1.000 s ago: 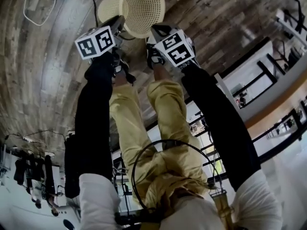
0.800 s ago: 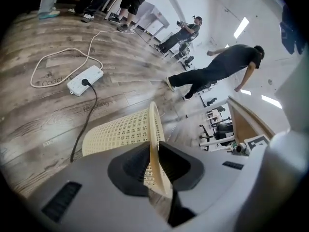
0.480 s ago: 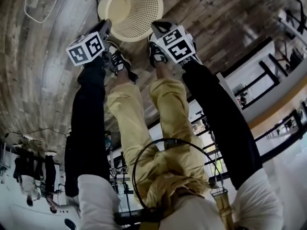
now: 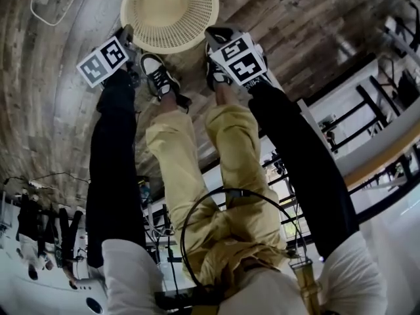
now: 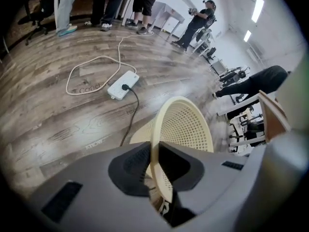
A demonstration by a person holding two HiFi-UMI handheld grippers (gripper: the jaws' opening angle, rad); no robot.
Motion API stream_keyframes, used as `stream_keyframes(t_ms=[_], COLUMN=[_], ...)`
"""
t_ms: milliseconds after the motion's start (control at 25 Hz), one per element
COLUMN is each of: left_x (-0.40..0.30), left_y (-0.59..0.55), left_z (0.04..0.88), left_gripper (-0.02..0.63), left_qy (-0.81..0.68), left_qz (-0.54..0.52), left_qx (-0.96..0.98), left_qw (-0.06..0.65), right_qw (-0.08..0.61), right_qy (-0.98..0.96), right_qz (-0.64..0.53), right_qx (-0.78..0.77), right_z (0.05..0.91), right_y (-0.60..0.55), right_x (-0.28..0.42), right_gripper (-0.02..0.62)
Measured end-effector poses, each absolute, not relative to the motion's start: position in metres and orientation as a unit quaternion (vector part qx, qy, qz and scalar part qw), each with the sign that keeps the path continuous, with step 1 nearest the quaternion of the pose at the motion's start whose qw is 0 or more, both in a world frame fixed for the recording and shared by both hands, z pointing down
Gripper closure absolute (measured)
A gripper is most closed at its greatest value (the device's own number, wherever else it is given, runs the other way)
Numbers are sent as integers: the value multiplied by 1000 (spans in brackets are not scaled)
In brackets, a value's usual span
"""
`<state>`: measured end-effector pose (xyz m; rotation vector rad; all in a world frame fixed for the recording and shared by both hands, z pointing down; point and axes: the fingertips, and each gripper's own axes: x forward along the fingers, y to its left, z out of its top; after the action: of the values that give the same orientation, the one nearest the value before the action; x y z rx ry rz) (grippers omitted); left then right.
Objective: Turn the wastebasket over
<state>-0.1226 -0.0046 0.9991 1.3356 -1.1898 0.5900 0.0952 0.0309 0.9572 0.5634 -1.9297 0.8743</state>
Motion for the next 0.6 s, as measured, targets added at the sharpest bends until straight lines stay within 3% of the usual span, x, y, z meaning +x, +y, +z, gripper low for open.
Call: stream_keyframes(t_ms=[480, 600], left_x=[-118, -124], left_y=[41, 47], left_z=[1034, 1033], left_gripper=[551, 473], left_qy=[-479, -470], left_qz=[348, 380], left_qx=[536, 525], left_qw=[601, 600], right_qw=[463, 463], right_qy=[-782, -785], right_qz=[350, 346], right_qx=[227, 223], right_z=[960, 953], right_y=[17, 15], right_x=[92, 84], right_gripper=[572, 572])
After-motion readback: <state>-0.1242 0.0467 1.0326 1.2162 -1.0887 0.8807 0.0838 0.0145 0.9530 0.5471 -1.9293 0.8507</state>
